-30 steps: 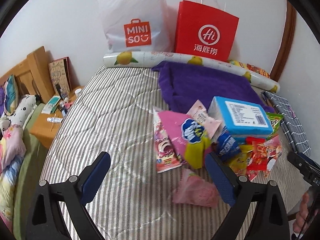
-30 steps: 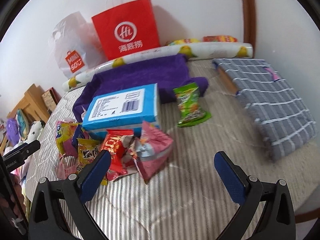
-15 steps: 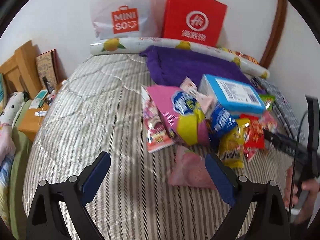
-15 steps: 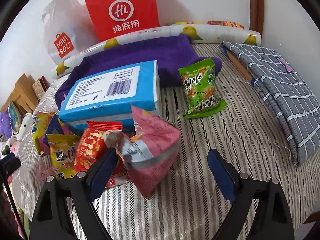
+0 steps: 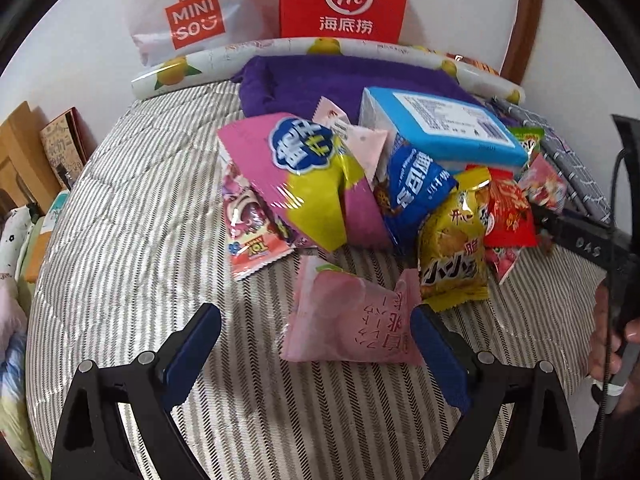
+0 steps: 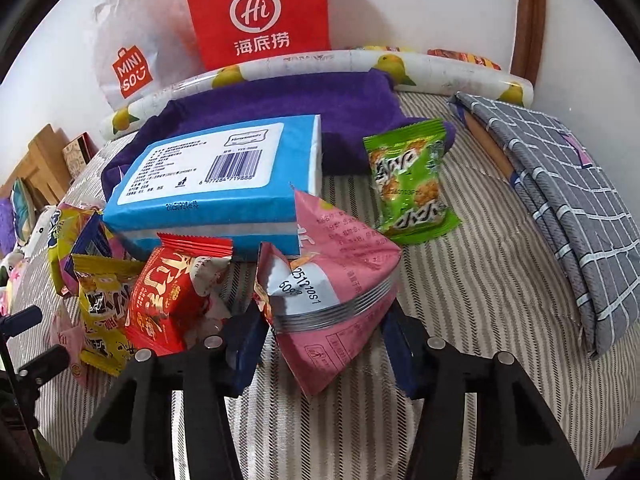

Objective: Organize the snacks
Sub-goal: 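Grasp the pink triangular snack bag with the right tool while the left tool grasps a pink wrapped candy, then carry the pink bag and pink candy in both tools over the purple towel, then open both tools to drop the pink bag and candy onto the purple towel, then grasp the green chip bag with the right tool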

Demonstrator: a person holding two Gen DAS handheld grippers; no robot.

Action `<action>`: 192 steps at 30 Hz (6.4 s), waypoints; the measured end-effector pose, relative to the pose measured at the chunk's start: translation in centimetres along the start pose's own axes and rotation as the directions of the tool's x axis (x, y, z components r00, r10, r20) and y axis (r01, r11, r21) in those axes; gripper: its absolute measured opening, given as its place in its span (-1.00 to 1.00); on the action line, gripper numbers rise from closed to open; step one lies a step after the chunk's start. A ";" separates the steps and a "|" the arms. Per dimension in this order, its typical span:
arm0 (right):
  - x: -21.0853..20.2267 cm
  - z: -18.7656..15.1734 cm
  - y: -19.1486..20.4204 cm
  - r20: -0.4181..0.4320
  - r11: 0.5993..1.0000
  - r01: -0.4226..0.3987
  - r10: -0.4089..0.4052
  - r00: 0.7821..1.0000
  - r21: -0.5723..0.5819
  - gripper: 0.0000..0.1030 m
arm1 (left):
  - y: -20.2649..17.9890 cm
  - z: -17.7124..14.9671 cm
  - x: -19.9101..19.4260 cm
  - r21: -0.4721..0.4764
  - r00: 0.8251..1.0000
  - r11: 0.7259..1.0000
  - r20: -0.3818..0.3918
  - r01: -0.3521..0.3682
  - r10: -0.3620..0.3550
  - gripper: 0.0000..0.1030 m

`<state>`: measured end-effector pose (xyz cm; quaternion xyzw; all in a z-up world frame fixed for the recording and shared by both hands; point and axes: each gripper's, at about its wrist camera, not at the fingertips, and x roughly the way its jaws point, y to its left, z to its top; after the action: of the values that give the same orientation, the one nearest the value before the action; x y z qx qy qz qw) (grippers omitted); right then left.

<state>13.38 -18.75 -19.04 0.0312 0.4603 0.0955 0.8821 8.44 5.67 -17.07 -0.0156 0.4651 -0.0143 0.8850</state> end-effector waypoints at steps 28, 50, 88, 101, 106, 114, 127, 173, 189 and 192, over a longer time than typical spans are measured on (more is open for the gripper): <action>-6.7 -2.3 -2.3 0.068 0.999 0.031 -0.034 0.997 0.042 0.05 | 0.6 -0.1 -1.8 -0.032 0.998 0.998 0.026 0.053 -0.052 -0.28; -11.3 1.8 -0.7 0.153 0.999 0.044 -0.046 0.987 0.019 0.05 | 0.8 6.2 -7.1 -0.009 0.987 0.997 0.141 0.075 -0.073 -0.28; -2.8 21.5 0.7 0.147 0.994 -0.042 0.057 0.987 -0.106 0.05 | 1.8 24.4 -2.4 -0.031 0.985 0.999 0.171 0.033 -0.028 -0.28; 4.5 25.2 -0.1 0.070 0.990 -0.096 0.104 0.992 -0.108 0.05 | 2.4 29.2 5.4 -0.049 0.994 0.998 0.103 0.041 -0.036 -0.28; 8.1 25.1 0.1 0.001 0.988 -0.127 0.128 0.992 -0.084 0.05 | 3.0 30.2 9.0 -0.095 0.997 0.993 0.046 0.070 -0.066 -0.28; 12.1 24.9 0.0 -0.067 0.993 -0.104 0.100 0.993 -0.049 0.05 | 3.7 30.1 12.9 -0.085 0.997 0.994 -0.017 0.070 -0.072 -0.28; 15.2 24.2 -0.8 -0.168 0.995 -0.102 0.101 0.981 0.003 0.05 | 3.5 29.7 15.8 -0.088 0.991 0.990 -0.073 0.108 -0.115 -0.28; -0.4 16.1 -5.0 0.040 0.997 0.023 -0.026 0.999 0.067 0.65 | 0.4 28.6 4.2 0.030 0.979 0.980 0.043 0.196 -0.197 0.41; 2.1 6.9 -5.3 -0.051 0.999 0.038 -0.038 0.998 0.003 0.49 | 2.9 19.6 -3.0 -0.073 0.988 0.988 0.076 0.137 -0.132 0.41; 2.9 6.5 -5.7 -0.048 1.000 0.023 -0.022 0.999 0.020 0.39 | 3.6 18.3 -3.4 -0.094 0.992 0.990 0.067 0.109 -0.103 0.41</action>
<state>21.10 -23.54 -18.50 0.0328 0.4825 0.0816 0.8714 21.61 9.72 -4.08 -0.0839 0.4359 -0.0382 0.8953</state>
